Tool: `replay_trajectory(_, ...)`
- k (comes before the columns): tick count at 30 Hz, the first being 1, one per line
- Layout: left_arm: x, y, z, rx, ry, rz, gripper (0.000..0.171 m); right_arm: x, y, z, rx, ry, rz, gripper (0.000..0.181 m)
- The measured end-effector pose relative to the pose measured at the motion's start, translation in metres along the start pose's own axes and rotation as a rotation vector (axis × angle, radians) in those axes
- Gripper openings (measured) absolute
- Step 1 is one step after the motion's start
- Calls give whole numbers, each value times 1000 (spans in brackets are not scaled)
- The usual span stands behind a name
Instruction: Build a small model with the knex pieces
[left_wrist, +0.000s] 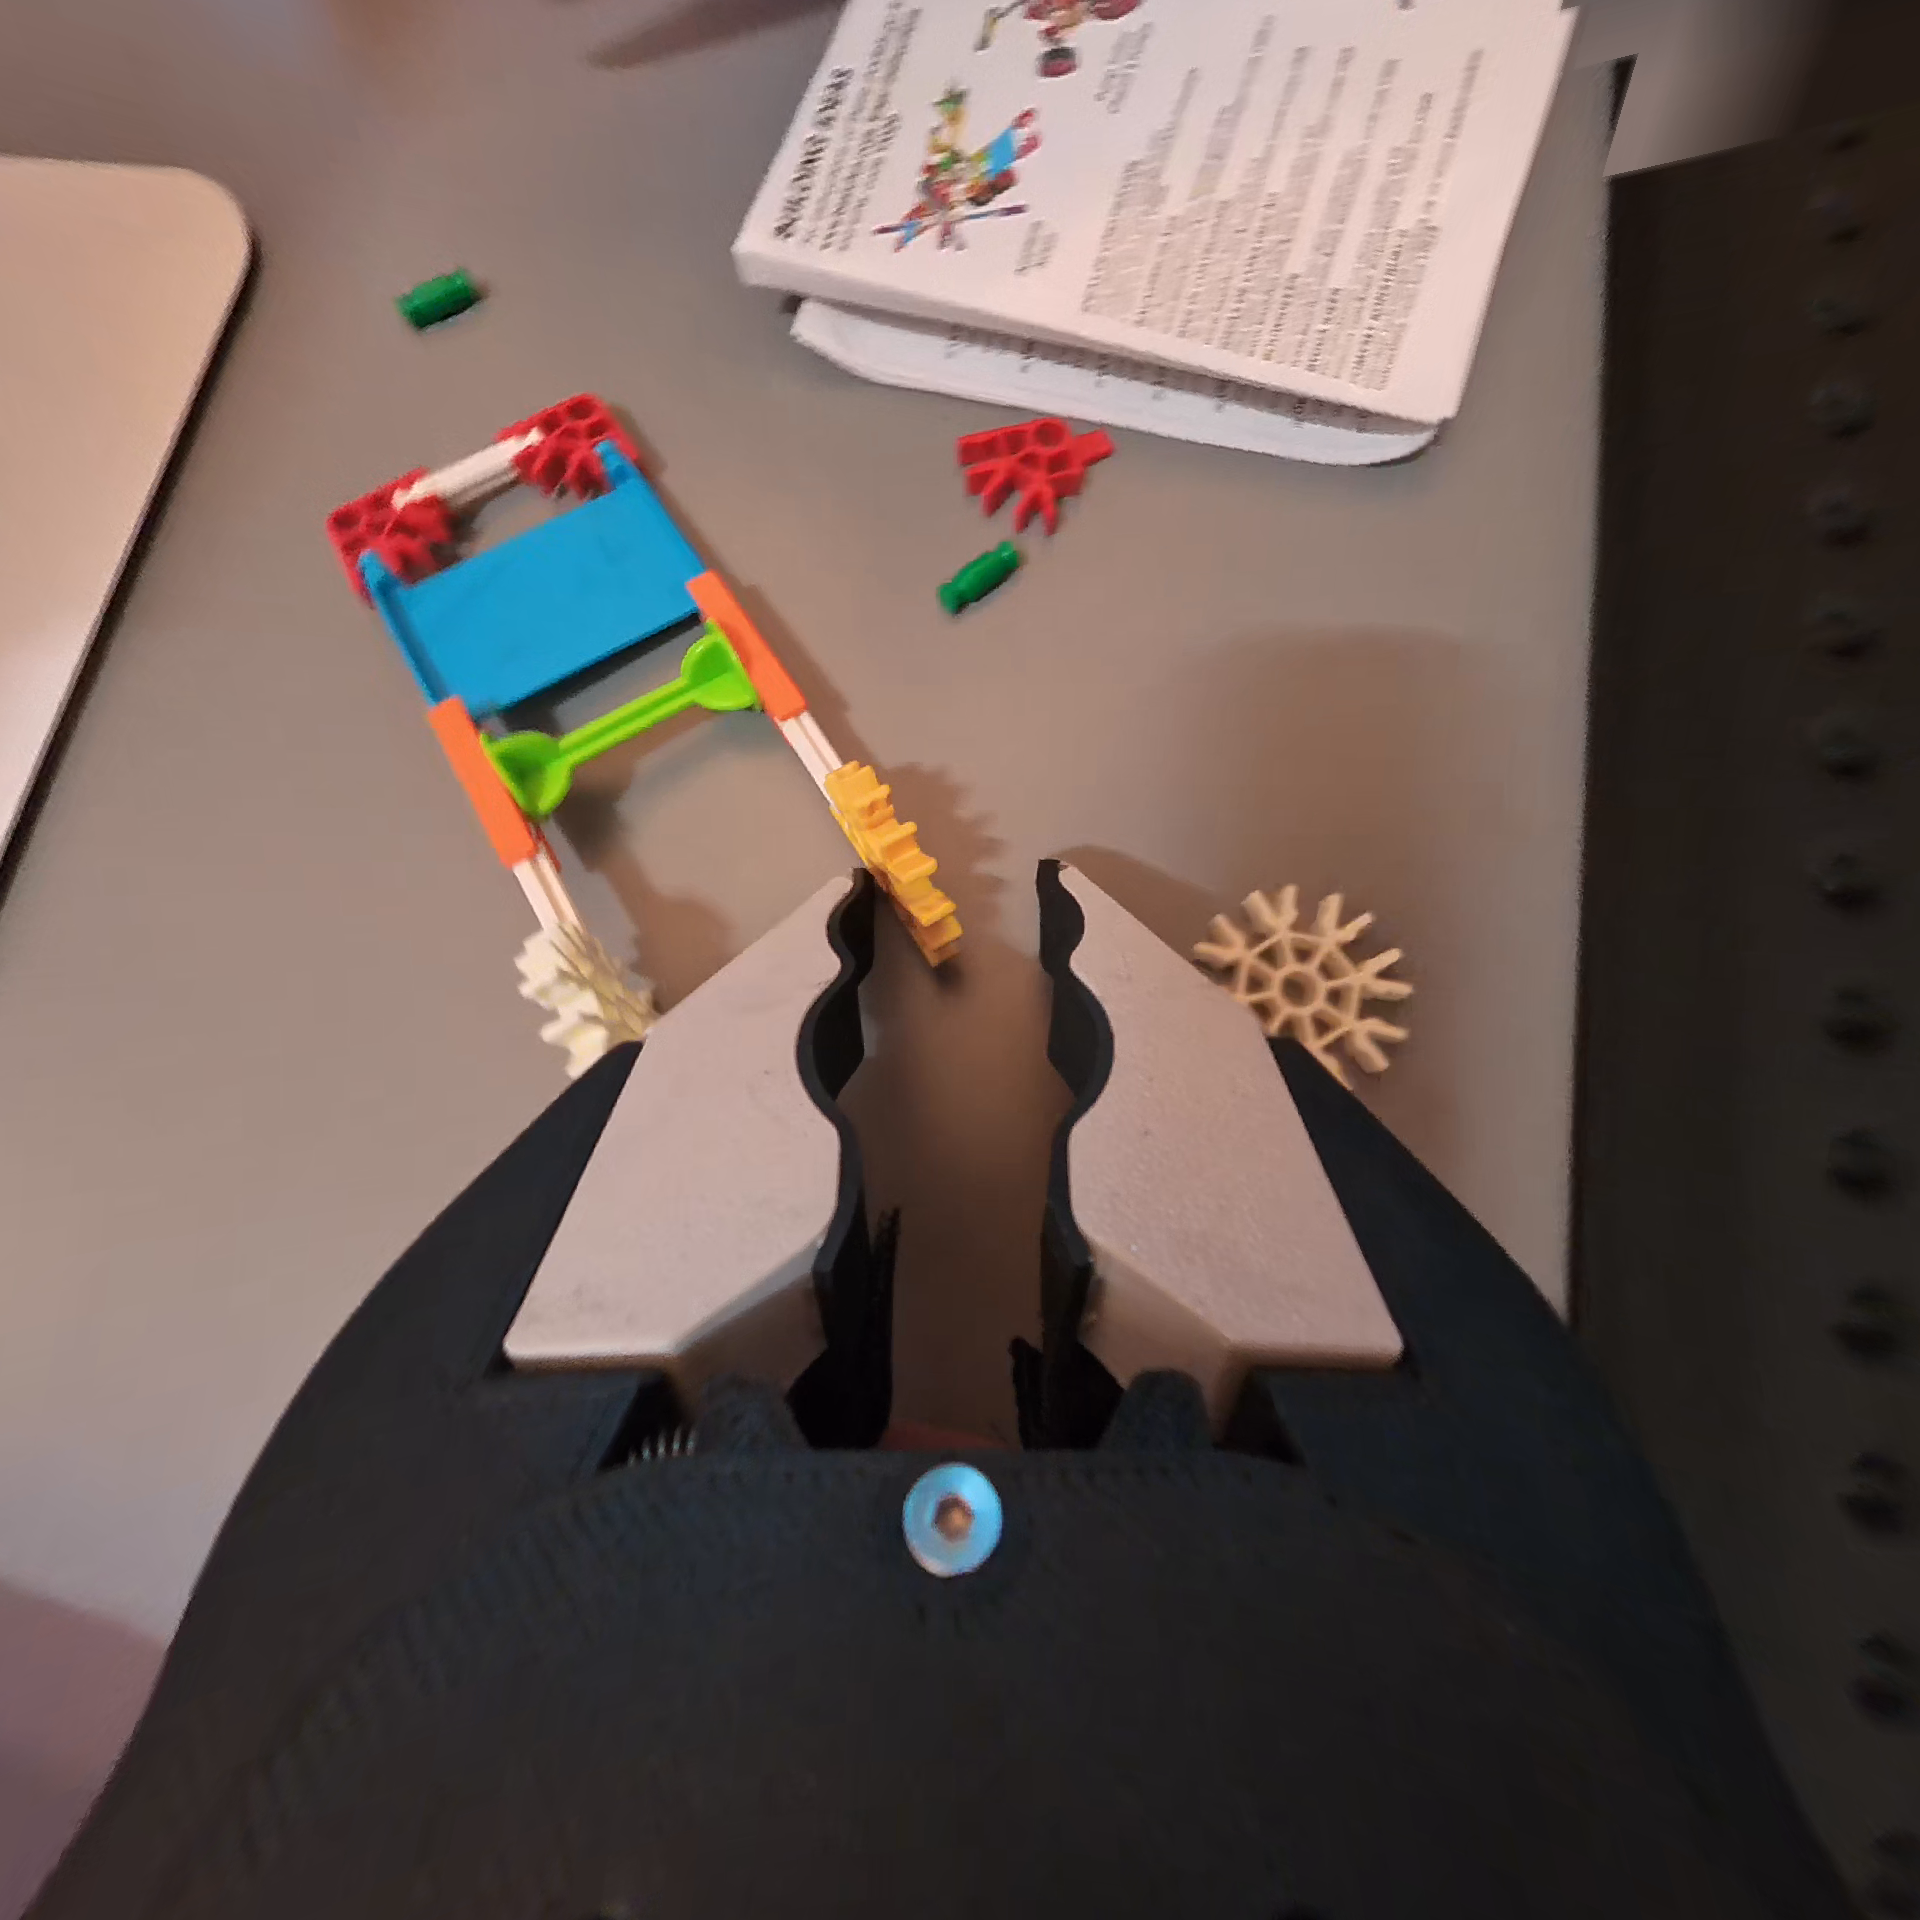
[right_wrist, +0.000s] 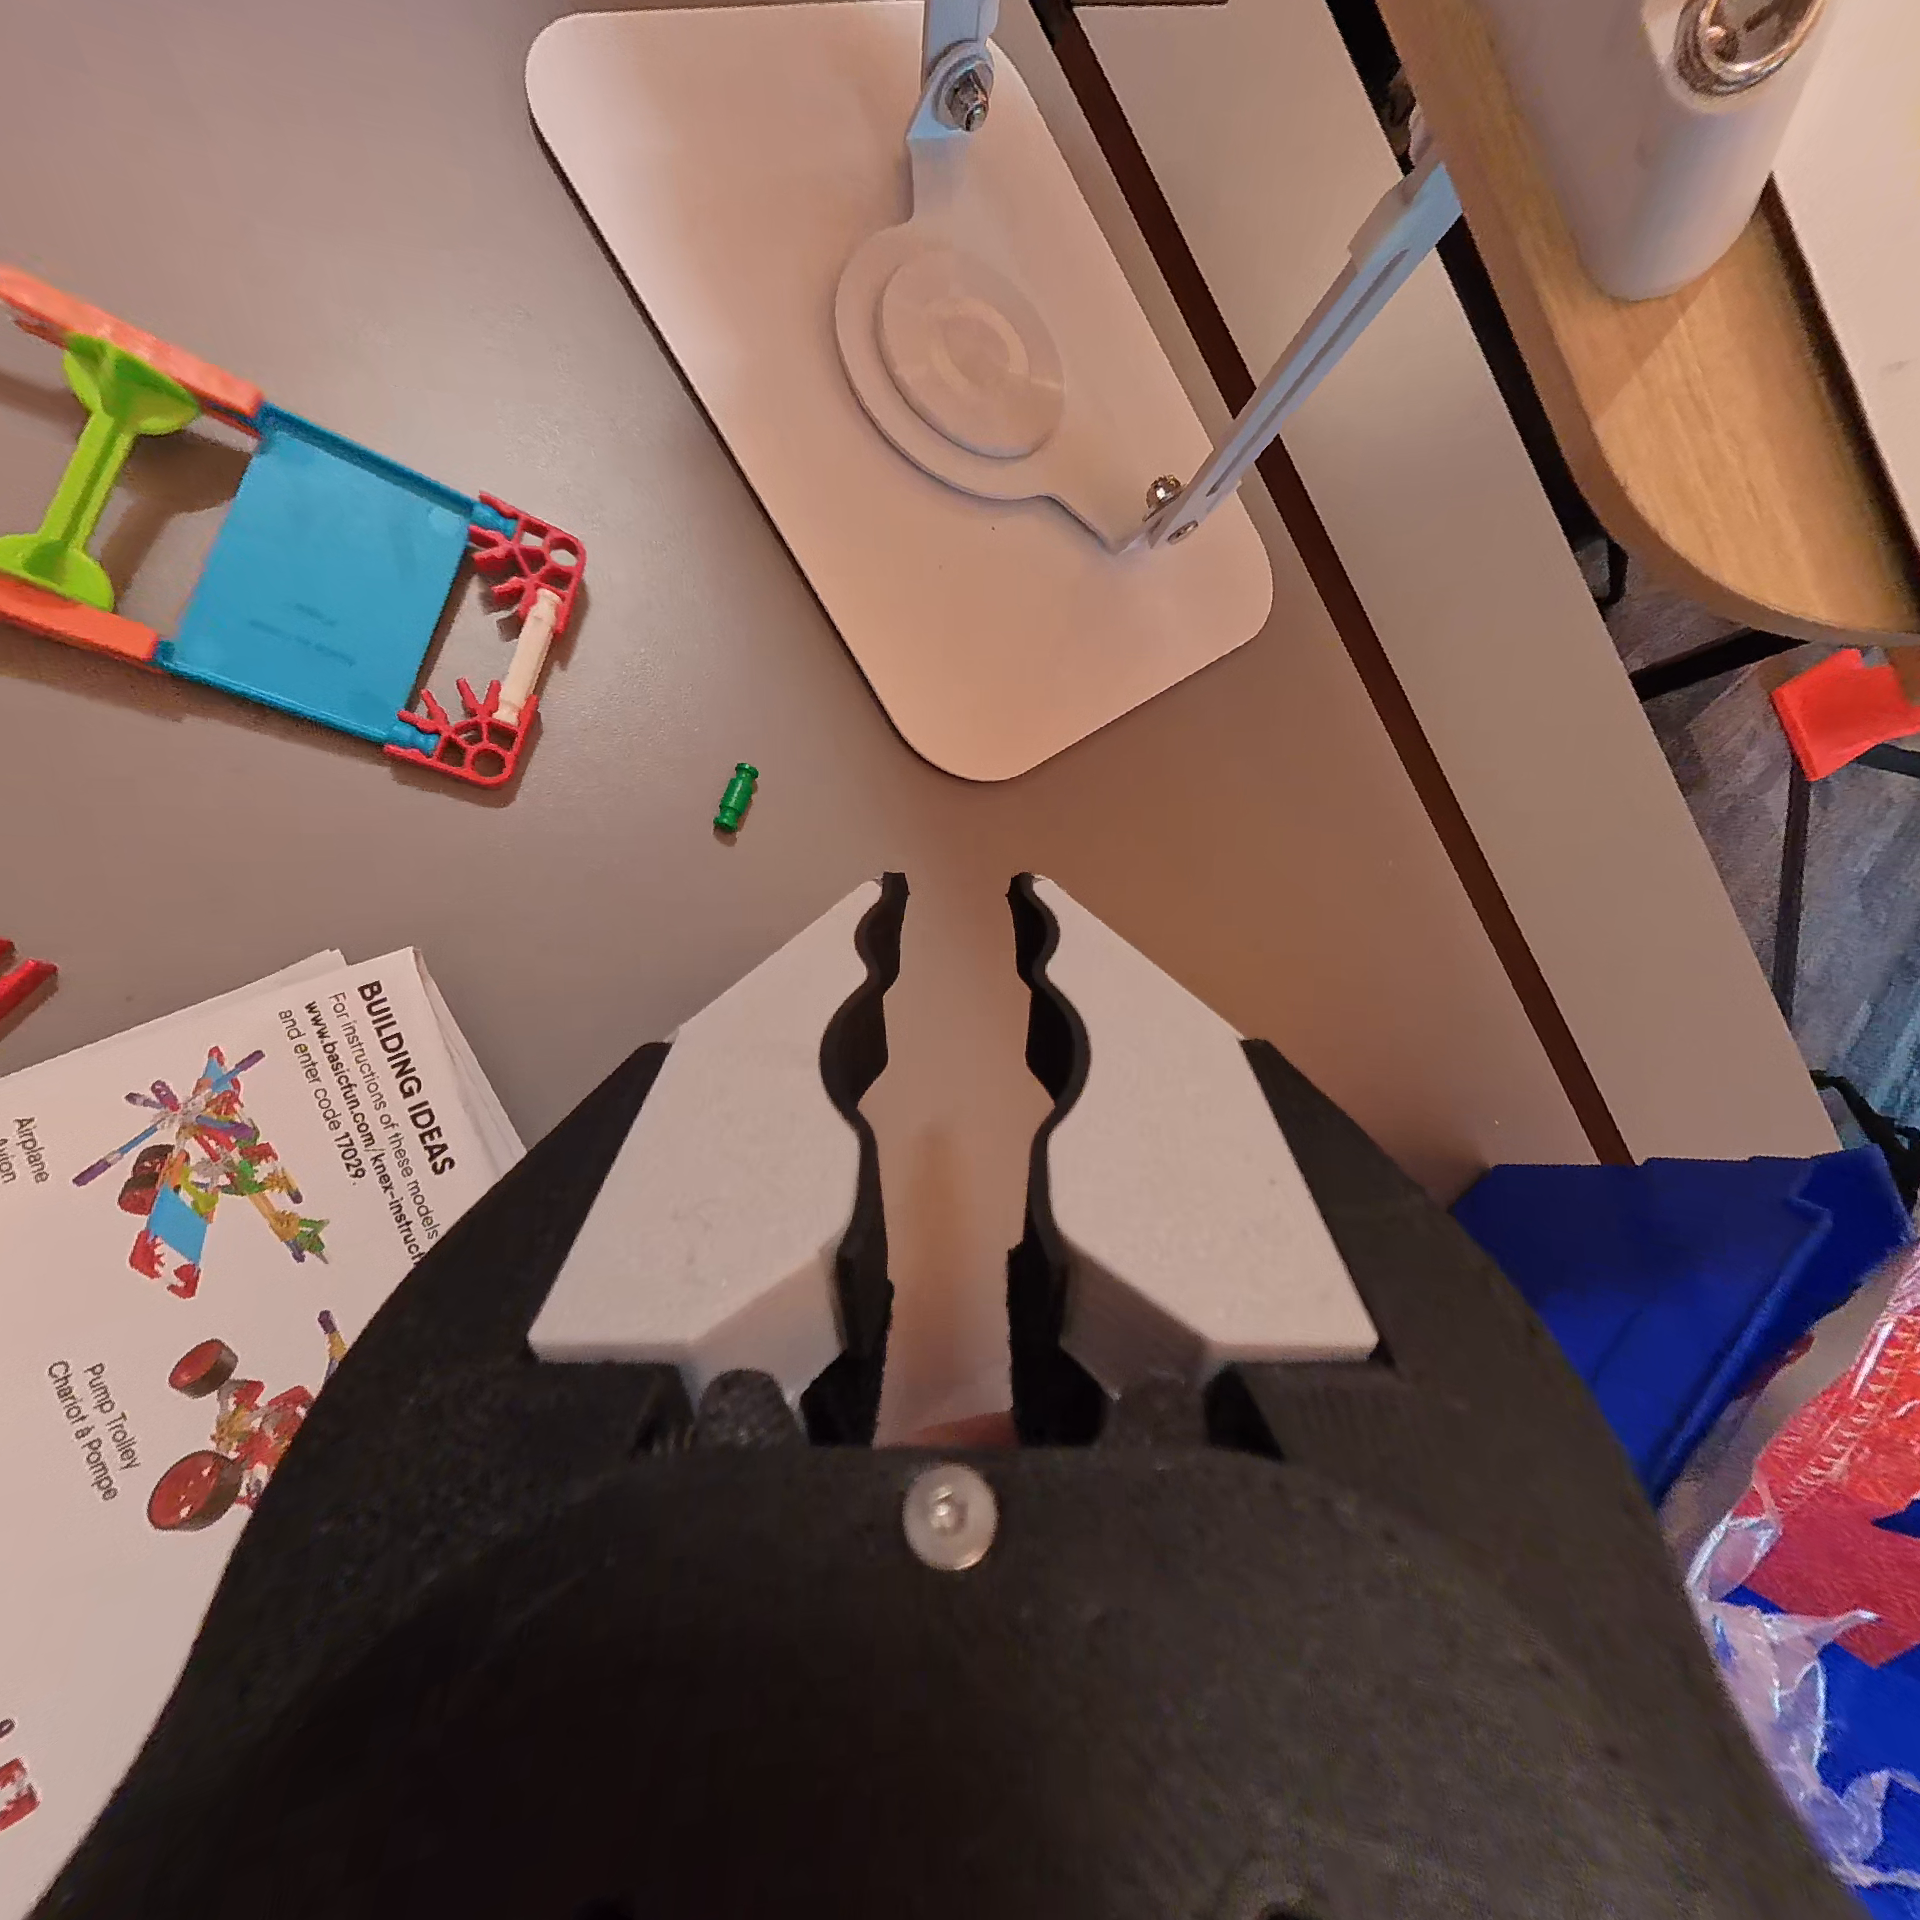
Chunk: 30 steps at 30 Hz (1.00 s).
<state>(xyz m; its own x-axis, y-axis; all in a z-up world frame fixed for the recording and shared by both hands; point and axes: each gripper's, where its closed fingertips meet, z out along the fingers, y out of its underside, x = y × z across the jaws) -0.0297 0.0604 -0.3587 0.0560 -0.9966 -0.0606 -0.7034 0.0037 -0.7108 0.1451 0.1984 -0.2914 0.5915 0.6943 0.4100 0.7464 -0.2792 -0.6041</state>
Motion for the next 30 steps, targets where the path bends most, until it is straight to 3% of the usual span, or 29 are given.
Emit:
replay_trajectory(6,-15,-2,-8,-21,-146,106,36,3,-1,-3,6,14,-1,19)
replay_trajectory(11,-28,-21,-28,65,-232,101,41,6,-4,-8,21,25,2,19)
replay_trajectory(16,-38,-45,-45,224,-257,21,46,7,-4,-9,21,29,1,19)
replay_trajectory(21,-53,-36,-40,188,-308,-35,54,-3,5,-9,-15,-31,-14,21)
replay_trajectory(26,-28,-60,-26,202,-259,44,54,-21,9,-7,-15,-160,8,26)
replay_trajectory(30,28,-94,-6,251,-108,173,42,-55,15,-15,2,-397,37,32)
